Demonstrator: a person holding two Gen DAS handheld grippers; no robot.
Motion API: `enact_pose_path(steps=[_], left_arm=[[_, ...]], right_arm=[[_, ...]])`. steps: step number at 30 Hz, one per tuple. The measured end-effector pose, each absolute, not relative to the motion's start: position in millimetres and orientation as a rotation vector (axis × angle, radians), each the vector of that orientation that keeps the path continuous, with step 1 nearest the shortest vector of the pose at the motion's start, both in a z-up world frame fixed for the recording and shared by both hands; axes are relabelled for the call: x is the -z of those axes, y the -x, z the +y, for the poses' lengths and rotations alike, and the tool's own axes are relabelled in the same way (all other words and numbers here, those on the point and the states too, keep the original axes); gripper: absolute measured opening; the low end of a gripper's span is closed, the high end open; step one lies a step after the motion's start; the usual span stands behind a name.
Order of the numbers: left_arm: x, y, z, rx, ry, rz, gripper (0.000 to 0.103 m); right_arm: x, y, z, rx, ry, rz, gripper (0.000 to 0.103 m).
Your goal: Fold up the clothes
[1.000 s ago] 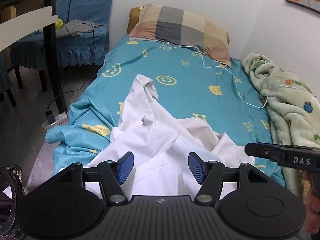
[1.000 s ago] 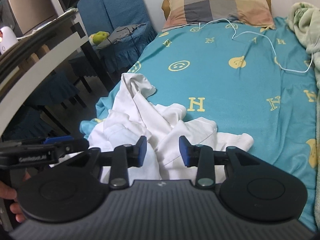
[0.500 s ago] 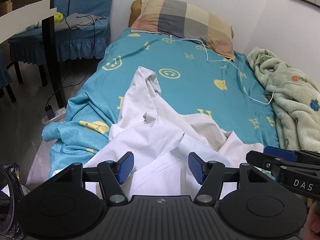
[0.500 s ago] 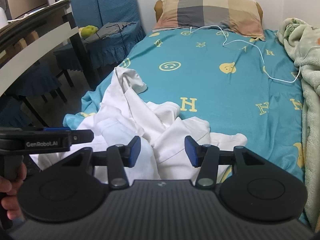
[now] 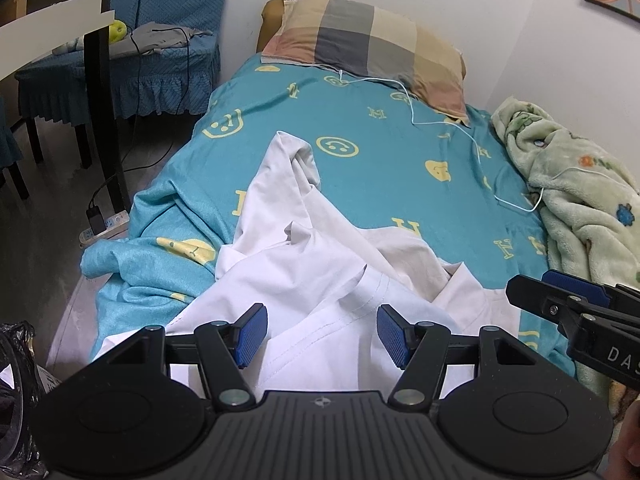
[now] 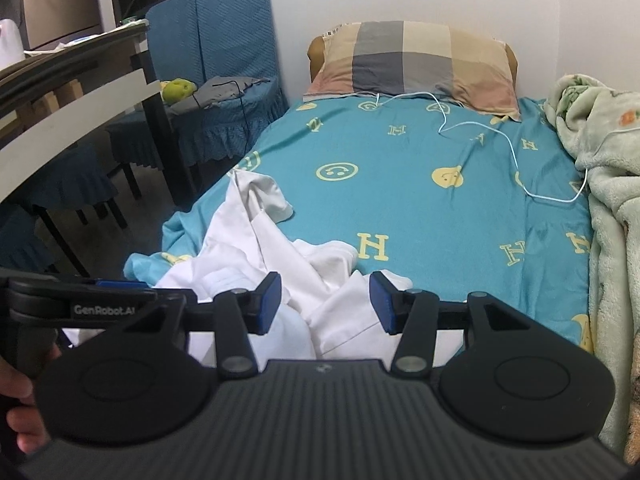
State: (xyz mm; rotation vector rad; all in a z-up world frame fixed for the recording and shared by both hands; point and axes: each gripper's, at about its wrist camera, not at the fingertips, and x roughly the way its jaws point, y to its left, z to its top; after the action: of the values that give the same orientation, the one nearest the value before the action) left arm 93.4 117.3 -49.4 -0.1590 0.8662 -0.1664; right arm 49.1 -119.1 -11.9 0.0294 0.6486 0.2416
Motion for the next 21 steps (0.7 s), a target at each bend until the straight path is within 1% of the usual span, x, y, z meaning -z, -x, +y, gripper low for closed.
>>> enact_pose_path(steps=[14,21], left_arm=[[55,-94,113,0.177,0.135,0.881,0.064],[66,-97,102,0.207,0.085,0.908,0.063]], right_arm=[[16,-48,-113,-0.261,-0.012,0.655,0.051],[47,-79,-127,-0.257,-0.062,0.829,0.051]])
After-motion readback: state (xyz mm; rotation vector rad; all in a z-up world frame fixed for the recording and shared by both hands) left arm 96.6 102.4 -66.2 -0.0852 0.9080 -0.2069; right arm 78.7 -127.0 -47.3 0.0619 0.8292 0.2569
